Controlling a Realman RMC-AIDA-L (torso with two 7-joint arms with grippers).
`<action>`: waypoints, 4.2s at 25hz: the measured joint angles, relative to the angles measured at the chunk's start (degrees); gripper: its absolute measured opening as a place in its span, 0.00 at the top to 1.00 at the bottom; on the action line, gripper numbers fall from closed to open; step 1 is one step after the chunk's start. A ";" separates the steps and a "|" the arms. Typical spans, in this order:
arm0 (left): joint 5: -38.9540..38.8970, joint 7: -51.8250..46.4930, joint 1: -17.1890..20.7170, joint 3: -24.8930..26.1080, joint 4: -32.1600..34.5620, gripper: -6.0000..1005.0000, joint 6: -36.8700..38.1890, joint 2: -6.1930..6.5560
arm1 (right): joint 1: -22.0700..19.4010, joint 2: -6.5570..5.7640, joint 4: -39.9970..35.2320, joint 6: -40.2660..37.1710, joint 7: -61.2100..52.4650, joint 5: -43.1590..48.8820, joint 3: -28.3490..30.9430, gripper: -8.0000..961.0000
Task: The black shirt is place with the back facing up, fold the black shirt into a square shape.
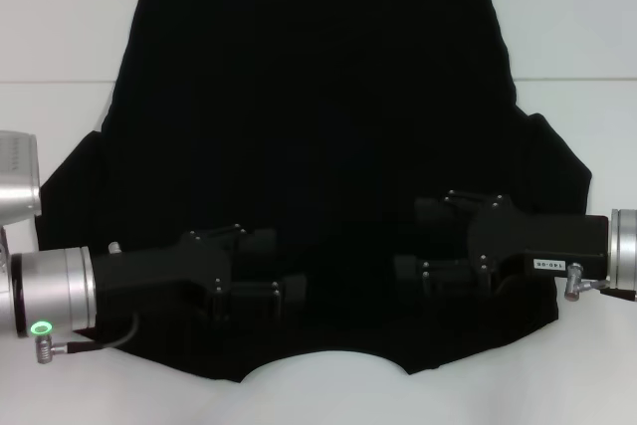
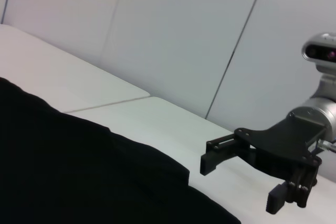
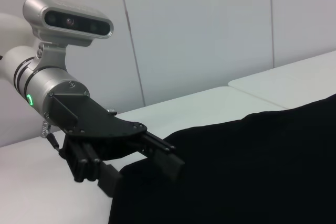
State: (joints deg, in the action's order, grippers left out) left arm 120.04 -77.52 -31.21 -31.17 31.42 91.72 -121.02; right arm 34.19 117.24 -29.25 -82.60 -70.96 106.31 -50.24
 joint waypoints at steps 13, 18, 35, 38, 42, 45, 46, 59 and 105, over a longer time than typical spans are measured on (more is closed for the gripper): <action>2.14 -21.28 -0.54 1.88 6.51 0.10 -9.43 1.21 | 0.69 1.68 0.32 1.39 -0.22 -0.55 2.04 0.05; 5.36 -28.78 -0.23 4.24 9.79 0.10 -14.61 1.98 | 1.18 2.21 0.38 1.68 -0.81 -0.58 3.38 0.05; 19.53 -47.11 0.28 8.26 16.86 0.10 -22.92 3.08 | 2.02 2.37 1.30 4.44 -0.48 -2.64 4.28 0.05; 21.60 -48.12 0.28 8.28 17.19 0.10 -22.85 3.08 | 2.03 2.37 1.30 4.77 -0.42 -2.73 4.28 0.05; 22.39 -48.25 0.36 8.31 17.22 0.10 -22.81 3.08 | 2.03 2.37 1.30 4.94 -0.41 -2.73 4.28 0.05; 22.55 -48.47 0.72 8.33 17.25 0.10 -22.83 3.07 | 2.00 2.37 1.30 4.94 -0.47 -2.73 4.27 0.05; 22.81 -48.68 0.87 8.33 17.25 0.10 -22.98 3.05 | 1.96 2.36 1.30 4.94 -0.48 -2.73 4.28 0.05; 24.81 -49.32 0.80 7.72 16.79 0.15 -22.34 2.68 | 1.85 2.37 1.30 4.91 -0.41 -2.69 4.27 0.05; 25.14 -48.18 0.74 8.37 16.46 0.99 -26.99 2.83 | 1.47 2.25 1.73 4.82 -0.36 -4.89 4.27 0.05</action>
State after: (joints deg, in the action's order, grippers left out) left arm 145.18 -125.69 -30.47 -22.80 47.89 64.73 -118.19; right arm 35.66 119.49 -27.52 -77.78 -71.31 101.42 -45.97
